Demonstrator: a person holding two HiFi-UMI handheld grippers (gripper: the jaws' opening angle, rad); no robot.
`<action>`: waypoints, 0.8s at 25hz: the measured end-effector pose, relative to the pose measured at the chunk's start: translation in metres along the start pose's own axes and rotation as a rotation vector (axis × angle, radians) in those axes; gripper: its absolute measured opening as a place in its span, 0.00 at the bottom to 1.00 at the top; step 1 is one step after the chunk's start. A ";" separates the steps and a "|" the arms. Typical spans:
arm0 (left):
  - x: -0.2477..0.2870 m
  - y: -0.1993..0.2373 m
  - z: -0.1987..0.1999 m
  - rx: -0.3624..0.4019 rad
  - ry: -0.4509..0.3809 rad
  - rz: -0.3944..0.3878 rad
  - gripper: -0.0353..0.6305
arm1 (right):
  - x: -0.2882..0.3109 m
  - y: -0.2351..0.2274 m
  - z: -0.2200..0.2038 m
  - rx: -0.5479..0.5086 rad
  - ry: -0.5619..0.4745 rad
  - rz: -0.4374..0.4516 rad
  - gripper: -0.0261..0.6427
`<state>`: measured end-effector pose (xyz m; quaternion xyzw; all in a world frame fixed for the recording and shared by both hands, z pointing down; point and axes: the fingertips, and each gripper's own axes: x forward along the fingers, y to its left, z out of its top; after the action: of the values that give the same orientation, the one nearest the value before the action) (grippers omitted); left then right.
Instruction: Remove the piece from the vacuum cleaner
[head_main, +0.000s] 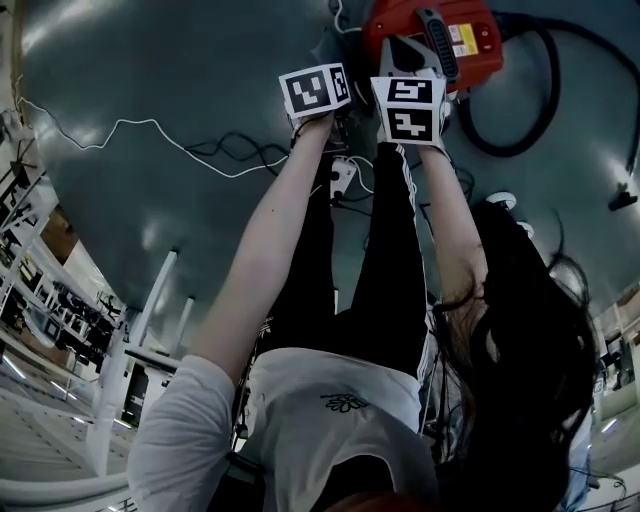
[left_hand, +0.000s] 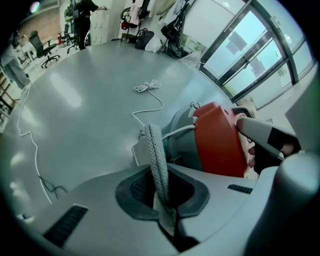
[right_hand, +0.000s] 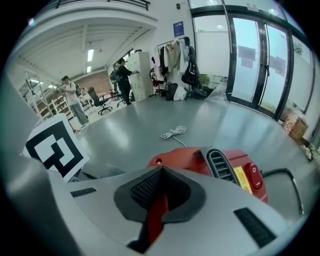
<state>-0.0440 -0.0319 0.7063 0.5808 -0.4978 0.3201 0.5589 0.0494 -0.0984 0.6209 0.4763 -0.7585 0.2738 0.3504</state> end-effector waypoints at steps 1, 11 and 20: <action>0.000 0.000 0.000 0.004 0.000 -0.001 0.08 | 0.000 0.000 0.000 0.018 0.011 0.000 0.04; -0.004 0.001 -0.001 0.002 0.000 0.003 0.08 | 0.001 0.001 0.000 0.016 0.079 -0.034 0.04; -0.005 0.003 -0.002 0.003 -0.052 0.004 0.08 | 0.003 -0.001 -0.004 -0.022 0.072 -0.028 0.04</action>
<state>-0.0474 -0.0283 0.7031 0.5888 -0.5128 0.3068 0.5443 0.0500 -0.0972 0.6262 0.4730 -0.7416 0.2775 0.3863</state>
